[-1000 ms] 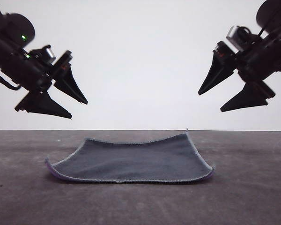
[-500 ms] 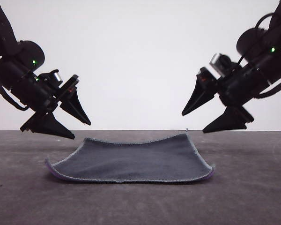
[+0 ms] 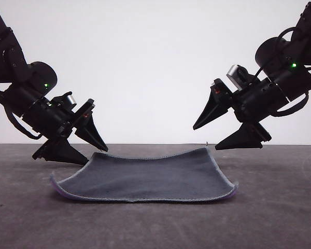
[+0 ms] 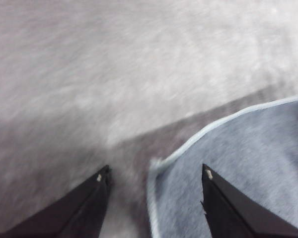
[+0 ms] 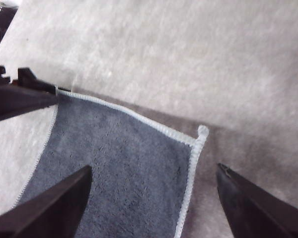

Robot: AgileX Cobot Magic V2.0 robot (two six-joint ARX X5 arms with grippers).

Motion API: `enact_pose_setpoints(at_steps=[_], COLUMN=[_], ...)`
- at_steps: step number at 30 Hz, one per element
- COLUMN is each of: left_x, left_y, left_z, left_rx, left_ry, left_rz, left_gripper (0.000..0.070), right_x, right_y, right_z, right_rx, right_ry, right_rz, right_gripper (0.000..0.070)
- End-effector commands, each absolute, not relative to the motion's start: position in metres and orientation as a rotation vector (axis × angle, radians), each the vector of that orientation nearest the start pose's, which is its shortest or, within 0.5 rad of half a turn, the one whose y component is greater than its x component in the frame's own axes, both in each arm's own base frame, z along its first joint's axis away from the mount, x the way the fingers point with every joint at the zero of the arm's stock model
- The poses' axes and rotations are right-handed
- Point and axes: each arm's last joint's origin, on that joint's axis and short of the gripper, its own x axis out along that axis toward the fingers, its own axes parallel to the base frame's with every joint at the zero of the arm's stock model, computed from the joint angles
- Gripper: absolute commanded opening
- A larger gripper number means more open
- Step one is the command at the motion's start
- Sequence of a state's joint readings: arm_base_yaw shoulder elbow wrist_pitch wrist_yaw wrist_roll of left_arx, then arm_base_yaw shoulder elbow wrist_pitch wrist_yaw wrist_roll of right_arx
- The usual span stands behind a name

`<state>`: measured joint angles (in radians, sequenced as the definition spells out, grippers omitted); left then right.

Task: Fold clothes

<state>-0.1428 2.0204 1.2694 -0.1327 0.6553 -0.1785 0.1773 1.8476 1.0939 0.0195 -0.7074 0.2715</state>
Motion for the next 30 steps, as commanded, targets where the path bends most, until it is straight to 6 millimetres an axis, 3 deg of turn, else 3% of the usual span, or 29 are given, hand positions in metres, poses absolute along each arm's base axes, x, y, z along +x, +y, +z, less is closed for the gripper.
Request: enact_pose_setpoints(at_steps=[1,7,17,19,22,24,30], left_x=[0.409,0.412,0.413,0.413,0.413,0.413,0.413], left_y=[-0.082,-0.086,-0.09,-0.09,-0.09,-0.09,-0.09], left_z=[0.139,0.142,0.145,0.145,0.145,0.145,0.145], left_rx=[-0.398,-0.391,-0.399,-0.402,-0.402,-0.401,-0.397], left_ry=[0.968,0.947,0.94,0.941,0.941,0.939,0.937], left_rz=[-0.678,-0.69,-0.702,-0.709,-0.709,-0.709,-0.709], left_gripper=[0.0353,0.0353,0.0348,0.0302,0.0126,0.0028,0.0002], right_x=[0.375,0.376,0.384,0.384,0.386,0.386,0.386], right_y=[0.089,0.093,0.098,0.098,0.098,0.098,0.099], right_z=[0.172,0.172,0.149,0.15,0.152,0.153,0.153], right_rx=[0.45,0.434,0.466,0.462,0.461,0.46,0.445], right_ry=[0.844,0.822,0.881,0.875,0.865,0.863,0.857], right_rz=[0.748,0.74,0.749,0.752,0.753,0.754,0.761], right_gripper=[0.0483,0.048,0.047,0.0385,0.0198,0.0113,0.0007])
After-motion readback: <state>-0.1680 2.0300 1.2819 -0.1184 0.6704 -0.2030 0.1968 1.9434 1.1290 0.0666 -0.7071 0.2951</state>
